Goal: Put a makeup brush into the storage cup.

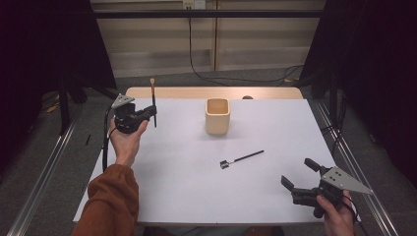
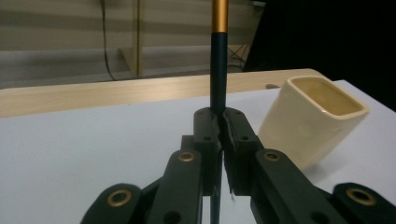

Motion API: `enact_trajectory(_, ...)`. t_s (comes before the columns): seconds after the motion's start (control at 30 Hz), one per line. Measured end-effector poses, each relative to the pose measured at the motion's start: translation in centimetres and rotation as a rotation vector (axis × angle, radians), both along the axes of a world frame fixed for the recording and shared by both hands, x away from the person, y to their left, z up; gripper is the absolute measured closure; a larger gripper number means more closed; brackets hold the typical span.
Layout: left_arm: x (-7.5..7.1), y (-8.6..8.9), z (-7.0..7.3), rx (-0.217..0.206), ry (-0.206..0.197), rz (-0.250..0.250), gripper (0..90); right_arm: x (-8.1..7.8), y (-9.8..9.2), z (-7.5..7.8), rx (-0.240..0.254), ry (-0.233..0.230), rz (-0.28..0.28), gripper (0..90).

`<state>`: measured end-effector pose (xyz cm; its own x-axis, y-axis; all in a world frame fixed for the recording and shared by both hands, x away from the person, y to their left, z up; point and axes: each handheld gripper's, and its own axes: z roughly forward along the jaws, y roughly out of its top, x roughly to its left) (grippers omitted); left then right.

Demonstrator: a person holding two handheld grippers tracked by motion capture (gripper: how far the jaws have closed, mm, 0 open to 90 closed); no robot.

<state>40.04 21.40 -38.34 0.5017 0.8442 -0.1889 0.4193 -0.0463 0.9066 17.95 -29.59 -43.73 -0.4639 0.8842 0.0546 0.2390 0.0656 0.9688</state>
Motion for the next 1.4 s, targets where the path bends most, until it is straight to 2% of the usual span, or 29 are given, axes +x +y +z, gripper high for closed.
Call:
enact_trajectory(0.03,-0.1,0.1,0.1,-0.011,-0.003,-0.01,84.9,0.0,0.0,0.0,-0.001,0.0,0.0,0.0)
enact_trajectory(0.17,-0.8,0.4,0.1,-0.007,-0.013,-0.019,84.9,0.0,0.0,0.0,-0.002,0.0,0.002,0.0)
enact_trajectory(0.33,-2.2,0.5,0.0,-0.001,-0.029,-0.058,84.9,0.0,-0.1,0.0,0.002,-0.006,0.006,0.0)
enact_trajectory(0.57,-3.7,1.1,0.3,-0.038,-0.065,-0.072,84.9,0.0,0.0,0.0,0.002,-0.004,0.01,0.0)
enact_trajectory(0.67,-4.3,1.3,0.5,-0.027,-0.08,-0.07,84.9,0.0,0.0,0.0,0.004,-0.002,0.009,0.0)
enact_trajectory(0.9,-5.7,1.8,0.3,-0.036,-0.093,-0.073,84.8,0.0,0.0,0.0,0.003,-0.002,0.002,0.0)
enact_trajectory(1.0,-6.3,1.9,0.2,-0.052,-0.098,-0.085,84.9,0.0,0.0,0.0,0.003,-0.003,-0.001,0.0)
enact_trajectory(1.1,-6.9,1.9,0.2,-0.076,-0.089,-0.096,84.9,0.0,0.0,0.0,0.001,-0.005,-0.002,0.0)
enact_trajectory(1.17,-7.3,1.7,0.1,-0.077,-0.084,-0.107,84.9,-0.1,-0.1,0.0,-0.002,-0.01,0.002,0.0)
enact_trajectory(1.4,-8.5,0.8,0.4,-0.086,-0.103,-0.162,84.8,-0.1,0.0,0.1,0.006,-0.012,0.002,0.0)
